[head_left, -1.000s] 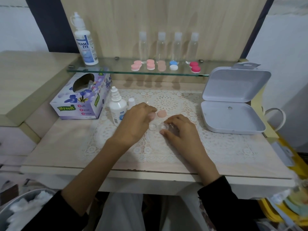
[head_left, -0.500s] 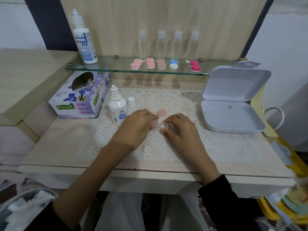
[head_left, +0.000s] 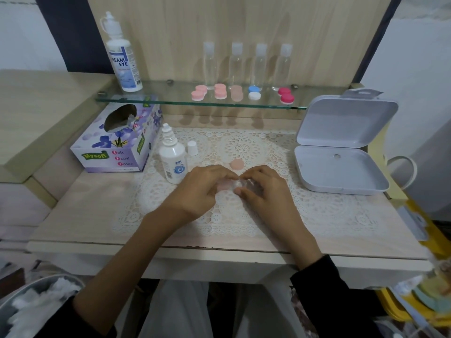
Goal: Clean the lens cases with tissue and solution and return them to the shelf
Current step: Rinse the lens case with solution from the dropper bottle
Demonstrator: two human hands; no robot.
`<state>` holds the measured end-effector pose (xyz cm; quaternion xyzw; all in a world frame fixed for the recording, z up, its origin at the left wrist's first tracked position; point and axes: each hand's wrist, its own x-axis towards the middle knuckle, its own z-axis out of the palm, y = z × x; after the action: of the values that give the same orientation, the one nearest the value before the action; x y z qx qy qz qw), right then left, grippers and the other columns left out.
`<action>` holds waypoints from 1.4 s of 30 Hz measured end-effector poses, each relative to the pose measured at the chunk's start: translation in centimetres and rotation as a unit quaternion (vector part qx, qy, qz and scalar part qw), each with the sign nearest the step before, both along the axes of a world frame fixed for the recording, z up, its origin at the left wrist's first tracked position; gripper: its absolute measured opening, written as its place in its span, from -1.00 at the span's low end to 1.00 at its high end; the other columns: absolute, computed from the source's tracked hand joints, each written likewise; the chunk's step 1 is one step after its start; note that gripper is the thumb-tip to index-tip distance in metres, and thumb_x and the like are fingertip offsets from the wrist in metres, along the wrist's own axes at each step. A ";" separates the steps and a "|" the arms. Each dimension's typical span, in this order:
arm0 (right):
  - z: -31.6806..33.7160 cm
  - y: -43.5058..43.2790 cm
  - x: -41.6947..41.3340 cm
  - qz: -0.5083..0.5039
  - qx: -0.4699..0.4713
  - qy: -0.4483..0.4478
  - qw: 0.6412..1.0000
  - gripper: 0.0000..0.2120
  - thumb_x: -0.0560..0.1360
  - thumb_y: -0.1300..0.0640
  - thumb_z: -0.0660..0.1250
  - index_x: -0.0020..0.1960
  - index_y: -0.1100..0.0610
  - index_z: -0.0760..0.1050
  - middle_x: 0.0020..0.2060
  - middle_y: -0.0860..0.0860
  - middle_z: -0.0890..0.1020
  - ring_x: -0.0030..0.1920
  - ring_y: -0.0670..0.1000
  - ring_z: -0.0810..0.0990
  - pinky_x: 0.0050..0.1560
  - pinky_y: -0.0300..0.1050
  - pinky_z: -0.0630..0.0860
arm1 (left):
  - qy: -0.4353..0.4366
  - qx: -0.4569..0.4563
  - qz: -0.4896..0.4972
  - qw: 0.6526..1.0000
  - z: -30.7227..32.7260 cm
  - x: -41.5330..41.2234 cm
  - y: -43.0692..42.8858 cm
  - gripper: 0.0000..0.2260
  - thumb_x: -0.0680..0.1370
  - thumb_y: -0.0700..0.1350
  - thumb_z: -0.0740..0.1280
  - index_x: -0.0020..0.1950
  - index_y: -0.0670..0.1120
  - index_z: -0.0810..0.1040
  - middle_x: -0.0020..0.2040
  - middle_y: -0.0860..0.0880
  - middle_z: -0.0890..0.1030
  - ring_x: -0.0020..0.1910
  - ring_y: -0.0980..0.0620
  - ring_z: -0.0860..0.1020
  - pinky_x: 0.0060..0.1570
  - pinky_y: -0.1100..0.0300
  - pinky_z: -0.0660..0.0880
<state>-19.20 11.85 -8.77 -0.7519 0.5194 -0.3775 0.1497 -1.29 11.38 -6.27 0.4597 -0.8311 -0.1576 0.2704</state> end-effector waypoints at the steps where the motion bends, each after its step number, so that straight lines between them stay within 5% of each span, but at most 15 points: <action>1: 0.0 0.0 0.0 0.000 0.000 0.002 1.000 -0.76 0.47 0.08 0.44 0.10 0.14 0.61 0.02 -0.04 0.55 0.06 -0.05 0.47 0.00 -0.43 0.29 | 0.021 0.023 0.005 0.999 0.0 0.0 0.1 -0.59 0.47 -0.41 0.31 0.24 -0.07 0.56 0.20 0.02 0.59 0.22 0.08 0.51 0.23 0.19 0.43; 7: -0.2 -0.2 0.0 -0.002 -0.004 -0.001 1.000 -0.76 0.46 0.07 0.45 0.08 0.14 0.62 0.01 -0.04 0.56 0.06 -0.05 0.48 0.00 -0.41 0.30 | 0.026 -0.029 0.084 0.996 -0.6 -0.3 0.1 -0.61 0.45 -0.03 0.46 0.25 -0.03 0.53 0.13 0.04 0.52 0.06 0.13 0.48 0.11 0.21 0.42; 15: -0.2 -0.1 0.0 -0.002 0.000 -0.007 1.000 -0.78 0.46 0.09 0.44 0.08 0.13 0.62 0.01 -0.07 0.55 0.05 -0.08 0.47 0.01 -0.38 0.32 | 0.031 0.007 0.037 0.999 -0.7 0.0 0.1 -0.61 0.46 -0.33 0.37 0.24 -0.02 0.53 0.17 0.07 0.54 0.18 0.11 0.47 0.20 0.20 0.39; 21: -0.1 0.0 0.0 0.002 -0.001 -0.013 1.000 -0.79 0.46 0.07 0.43 0.07 0.12 0.61 -0.01 -0.08 0.54 0.04 -0.09 0.46 -0.01 -0.40 0.30 | 0.016 -0.022 0.112 0.993 -0.9 -0.2 0.0 -0.61 0.41 0.01 0.49 0.20 -0.02 0.55 0.08 0.05 0.51 0.05 0.13 0.45 0.05 0.28 0.33; 30: -0.2 0.0 0.0 -0.001 0.002 -0.014 1.000 -0.79 0.45 0.10 0.44 0.06 0.12 0.61 0.00 -0.07 0.54 0.05 -0.06 0.47 0.00 -0.36 0.32 | 0.019 0.002 0.069 0.997 -0.4 -0.4 0.0 -0.71 0.45 -0.28 0.41 0.15 -0.07 0.60 0.07 0.02 0.60 0.07 0.04 0.52 0.13 0.06 0.44; 36: -0.2 -0.1 0.0 0.000 -0.001 -0.015 1.000 -0.78 0.46 0.07 0.44 0.07 0.13 0.61 0.00 -0.05 0.55 0.04 -0.07 0.48 -0.02 -0.40 0.31 | 0.031 -0.008 0.127 0.991 -0.5 -0.7 0.2 -0.61 0.38 0.05 0.50 0.13 -0.05 0.57 0.03 0.04 0.53 -0.02 0.11 0.50 0.01 0.22 0.43; 42: -0.1 0.0 0.0 0.005 0.006 -0.011 1.000 -0.75 0.45 0.06 0.41 0.07 0.14 0.61 0.00 -0.04 0.55 0.06 -0.03 0.48 0.01 -0.24 0.36 | 0.046 0.012 0.131 0.990 -0.3 -0.9 0.2 -0.75 0.41 -0.14 0.49 0.07 -0.06 0.61 -0.03 0.01 0.60 -0.06 0.08 0.53 -0.04 0.22 0.43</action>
<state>-19.20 11.81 -8.86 -0.7494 0.5162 -0.3819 0.1613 -2.17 11.63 -6.55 0.5597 -0.7486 -0.1516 0.3216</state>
